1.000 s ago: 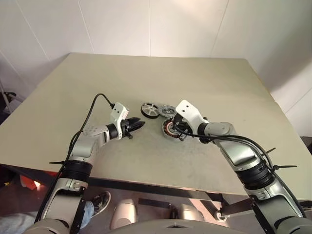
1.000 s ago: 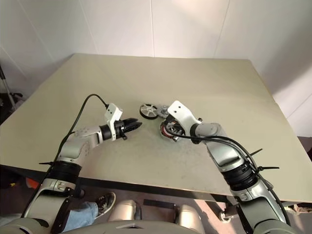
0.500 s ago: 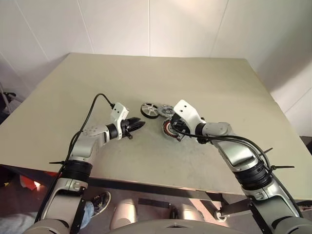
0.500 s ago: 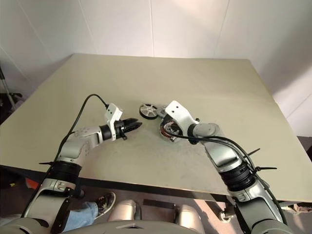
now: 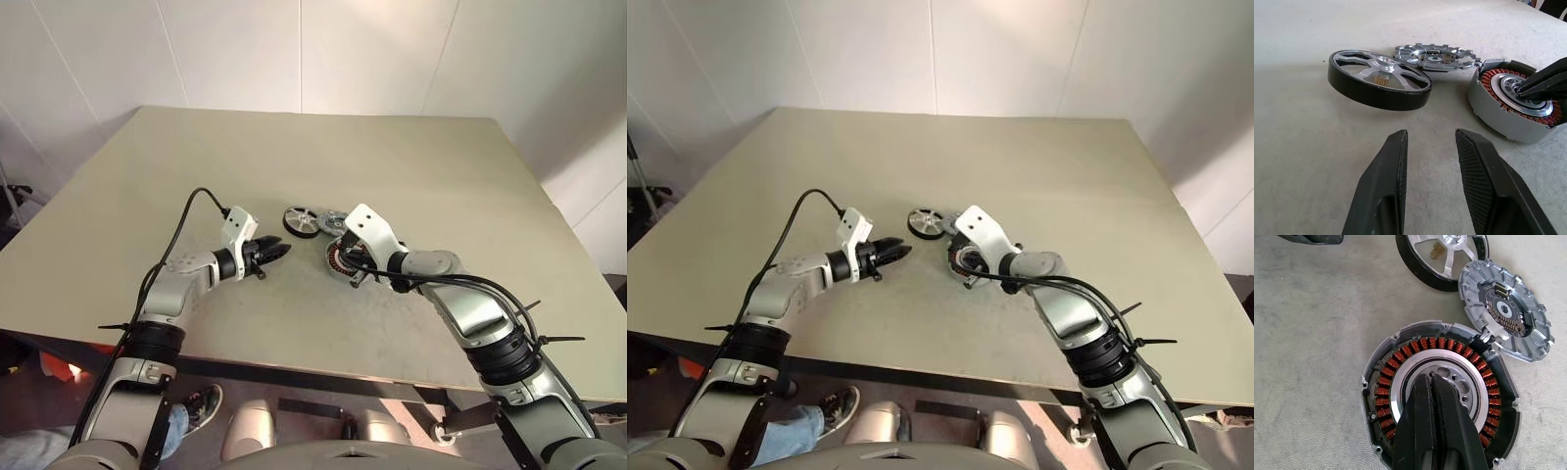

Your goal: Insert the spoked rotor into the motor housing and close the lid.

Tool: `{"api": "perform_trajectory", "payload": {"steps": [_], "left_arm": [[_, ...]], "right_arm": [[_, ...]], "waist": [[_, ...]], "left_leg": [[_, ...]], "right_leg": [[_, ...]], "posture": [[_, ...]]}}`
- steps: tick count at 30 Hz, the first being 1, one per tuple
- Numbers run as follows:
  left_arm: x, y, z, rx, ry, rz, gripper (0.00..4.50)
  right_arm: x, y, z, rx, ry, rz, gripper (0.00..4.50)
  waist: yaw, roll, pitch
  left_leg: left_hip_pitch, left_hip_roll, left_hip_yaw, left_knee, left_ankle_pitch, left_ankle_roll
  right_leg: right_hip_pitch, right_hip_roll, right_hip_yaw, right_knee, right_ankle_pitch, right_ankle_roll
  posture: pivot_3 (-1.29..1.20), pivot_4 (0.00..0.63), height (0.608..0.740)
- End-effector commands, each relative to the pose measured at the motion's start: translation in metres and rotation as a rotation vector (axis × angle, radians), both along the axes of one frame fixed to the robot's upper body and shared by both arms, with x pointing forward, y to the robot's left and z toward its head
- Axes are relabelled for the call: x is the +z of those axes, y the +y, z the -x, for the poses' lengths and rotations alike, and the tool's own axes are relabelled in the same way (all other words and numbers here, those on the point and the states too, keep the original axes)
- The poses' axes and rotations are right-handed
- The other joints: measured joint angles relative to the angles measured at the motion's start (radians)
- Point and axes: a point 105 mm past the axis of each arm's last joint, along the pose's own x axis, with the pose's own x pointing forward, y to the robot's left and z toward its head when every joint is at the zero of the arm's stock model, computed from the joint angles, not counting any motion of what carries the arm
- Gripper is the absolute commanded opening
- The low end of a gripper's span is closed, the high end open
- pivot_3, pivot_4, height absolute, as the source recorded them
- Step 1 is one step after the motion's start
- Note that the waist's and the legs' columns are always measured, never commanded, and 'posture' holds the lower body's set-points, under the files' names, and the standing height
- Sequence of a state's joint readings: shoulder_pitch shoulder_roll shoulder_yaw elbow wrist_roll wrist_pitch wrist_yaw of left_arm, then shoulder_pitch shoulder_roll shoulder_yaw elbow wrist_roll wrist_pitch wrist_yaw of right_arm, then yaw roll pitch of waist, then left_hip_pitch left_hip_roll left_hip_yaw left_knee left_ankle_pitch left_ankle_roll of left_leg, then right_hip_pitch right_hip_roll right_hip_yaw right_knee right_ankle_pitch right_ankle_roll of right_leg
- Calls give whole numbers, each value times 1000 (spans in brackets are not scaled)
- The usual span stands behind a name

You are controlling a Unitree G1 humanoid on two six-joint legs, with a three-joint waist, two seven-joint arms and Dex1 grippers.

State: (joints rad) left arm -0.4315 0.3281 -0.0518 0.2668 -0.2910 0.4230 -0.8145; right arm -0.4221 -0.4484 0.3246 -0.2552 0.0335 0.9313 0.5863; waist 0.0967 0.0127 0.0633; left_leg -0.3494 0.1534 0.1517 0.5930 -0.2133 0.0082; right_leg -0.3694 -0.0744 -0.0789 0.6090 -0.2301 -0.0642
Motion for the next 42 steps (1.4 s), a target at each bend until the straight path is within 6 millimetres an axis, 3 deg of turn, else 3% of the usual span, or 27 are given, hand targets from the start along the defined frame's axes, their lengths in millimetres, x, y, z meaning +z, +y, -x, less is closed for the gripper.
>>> {"api": "perform_trajectory", "payload": {"steps": [1, 8, 21, 28, 35, 42], "left_arm": [[16, 1, -7, 4, -53, 18, 1654], [11, -4, -18, 103, 20, 74, 1654], [11, -28, -26, 175, 172, 318, 1654], [4, -12, -35, 296, 320, 457, 3789], [4, -6, -37, 335, 431, 634, 3789], [-9, -22, -49, 377, 538, 730, 3789]], "right_arm": [[40, 2, -8, 15, -125, -42, 45], [83, -13, -27, -58, -239, -93, 45], [78, -30, -29, -134, -223, -81, 45], [76, -34, -29, -148, -215, -74, 0], [75, -33, -30, -144, -209, -71, 0], [74, -32, -30, -135, -206, -70, 0]], "waist": [[0, 0, 0], [1, 0, 0], [1, -1, 1], [2, -1, 1], [2, -1, 1], [8, -2, 1]], "left_leg": [[0, 0, 0, 0, 0, 0], [0, 0, 0, 0, 0, 0], [-1, 0, 0, 1, 0, 1], [-1, 0, 0, 1, 0, 1], [-1, 0, 0, 1, -1, 1], [-1, 0, 0, 1, -1, 2]], "right_leg": [[0, 0, 0, 0, 0, 0], [0, 0, 0, 0, 0, 0], [0, 0, 0, 0, 0, 0], [0, 0, 0, 0, 0, 0], [-1, 0, 0, -1, 0, 0], [0, 0, 0, -1, 0, 0]], "posture": [[0, 0, 740], [0, 0, 740], [0, 0, 740], [0, 0, 740], [0, 0, 740], [0, 0, 740]]}}
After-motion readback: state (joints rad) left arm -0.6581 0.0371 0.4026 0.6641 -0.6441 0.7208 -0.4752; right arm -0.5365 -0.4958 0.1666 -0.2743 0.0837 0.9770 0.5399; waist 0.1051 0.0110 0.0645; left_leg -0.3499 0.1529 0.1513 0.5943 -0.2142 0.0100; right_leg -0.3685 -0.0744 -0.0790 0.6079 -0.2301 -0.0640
